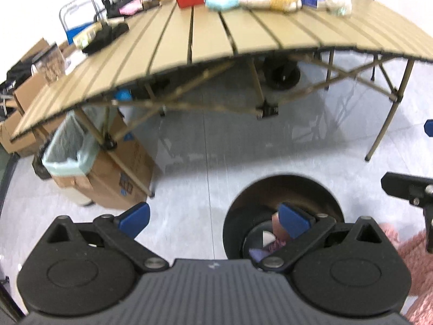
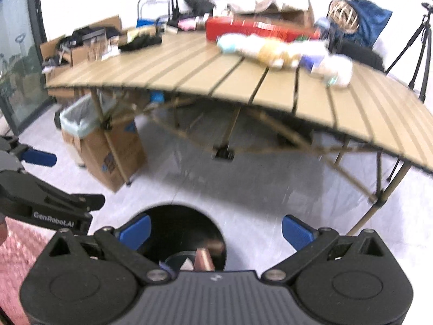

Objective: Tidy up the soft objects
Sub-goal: 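Raise both tools out of the bin back toward the table, then reach the right tool to the clear plastic bag and grasp it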

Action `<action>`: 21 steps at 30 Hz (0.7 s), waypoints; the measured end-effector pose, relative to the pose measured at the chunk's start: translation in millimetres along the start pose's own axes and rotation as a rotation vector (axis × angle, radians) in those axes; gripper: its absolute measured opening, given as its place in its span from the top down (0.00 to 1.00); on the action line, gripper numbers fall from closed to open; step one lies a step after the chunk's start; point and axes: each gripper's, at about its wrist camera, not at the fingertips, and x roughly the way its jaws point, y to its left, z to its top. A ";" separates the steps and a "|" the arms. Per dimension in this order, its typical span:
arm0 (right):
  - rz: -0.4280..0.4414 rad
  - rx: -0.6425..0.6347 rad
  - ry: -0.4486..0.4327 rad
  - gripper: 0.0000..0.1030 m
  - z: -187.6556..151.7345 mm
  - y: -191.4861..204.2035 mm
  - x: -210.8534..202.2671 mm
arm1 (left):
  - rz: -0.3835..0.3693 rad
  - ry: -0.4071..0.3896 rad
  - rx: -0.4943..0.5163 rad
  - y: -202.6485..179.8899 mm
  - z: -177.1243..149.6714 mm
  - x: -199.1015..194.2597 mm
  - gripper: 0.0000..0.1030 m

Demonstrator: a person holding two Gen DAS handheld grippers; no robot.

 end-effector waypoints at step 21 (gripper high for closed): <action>-0.076 0.215 -0.360 0.00 71.7 -57.0 -4.1 | -0.049 -0.317 -0.272 27.7 95.9 -21.4 0.00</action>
